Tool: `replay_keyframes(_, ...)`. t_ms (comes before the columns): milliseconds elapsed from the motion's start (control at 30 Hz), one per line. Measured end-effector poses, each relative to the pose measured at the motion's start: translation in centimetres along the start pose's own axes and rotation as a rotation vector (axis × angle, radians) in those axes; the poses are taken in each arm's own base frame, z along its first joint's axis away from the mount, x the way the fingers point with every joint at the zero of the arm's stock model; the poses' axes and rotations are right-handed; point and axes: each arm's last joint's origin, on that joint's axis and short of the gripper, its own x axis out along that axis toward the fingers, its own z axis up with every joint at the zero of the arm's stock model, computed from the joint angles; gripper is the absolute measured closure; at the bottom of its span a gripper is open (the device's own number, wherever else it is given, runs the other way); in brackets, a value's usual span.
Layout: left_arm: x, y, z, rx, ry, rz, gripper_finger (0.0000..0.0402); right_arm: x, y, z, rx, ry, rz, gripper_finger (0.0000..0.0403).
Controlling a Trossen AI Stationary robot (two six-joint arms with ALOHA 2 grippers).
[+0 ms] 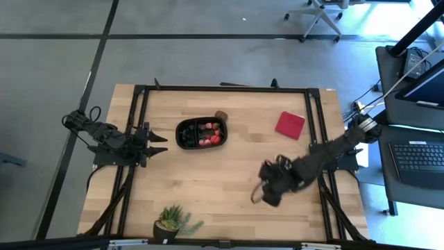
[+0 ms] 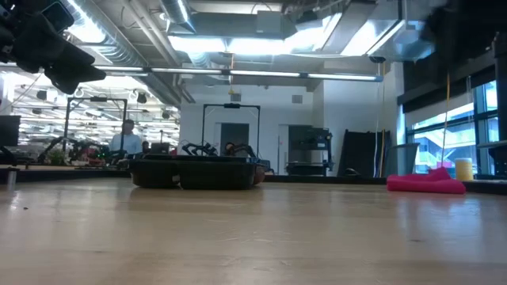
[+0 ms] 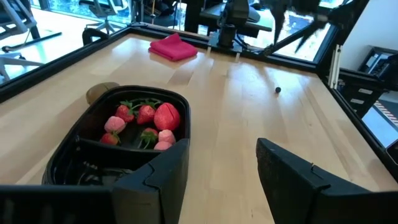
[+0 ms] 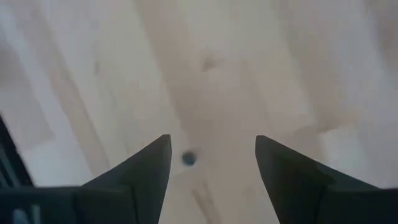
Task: Pick and placing Produce into tupperware
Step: Put the blueberry into the black bin
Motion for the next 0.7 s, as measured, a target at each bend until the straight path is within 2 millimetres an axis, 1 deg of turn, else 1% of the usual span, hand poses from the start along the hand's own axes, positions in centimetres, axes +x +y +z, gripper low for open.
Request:
replay_keyframes(67, 0.0, 0.0, 0.0, 0.000, 0.000, 0.000, 0.0223, 1.4, 0.9, -2.0, -0.051, -0.008, 0.032, 0.0168)
replay_keyframes(133, 0.0, 0.0, 0.0, 0.001, 0.000, 0.001, 0.0223, 2.8, 1.7, -3.5, -0.084, -0.037, 0.095, 0.0168)
replay_keyframes(267, 0.0, 0.0, 0.0, 0.004, -0.003, 0.006, 0.0223, 5.2, 2.8, -5.5, -0.087, -0.100, 0.225, 0.0168)
replay_keyframes(367, 0.0, 0.0, 0.0, 0.007, -0.003, 0.007, 0.0223, 6.6, 2.7, -6.2, -0.064, -0.109, 0.249, 0.0168)
replay_keyframes(500, 0.0, 0.0, 0.0, 0.008, -0.003, 0.008, 0.0223, 7.9, 2.3, -6.8, -0.047, -0.071, 0.190, 0.0168)
replay_keyframes(700, 0.0, 0.0, 0.0, 0.009, -0.004, 0.011, 0.0223, 9.3, 2.1, -7.3, -0.089, -0.034, 0.119, 0.0168)
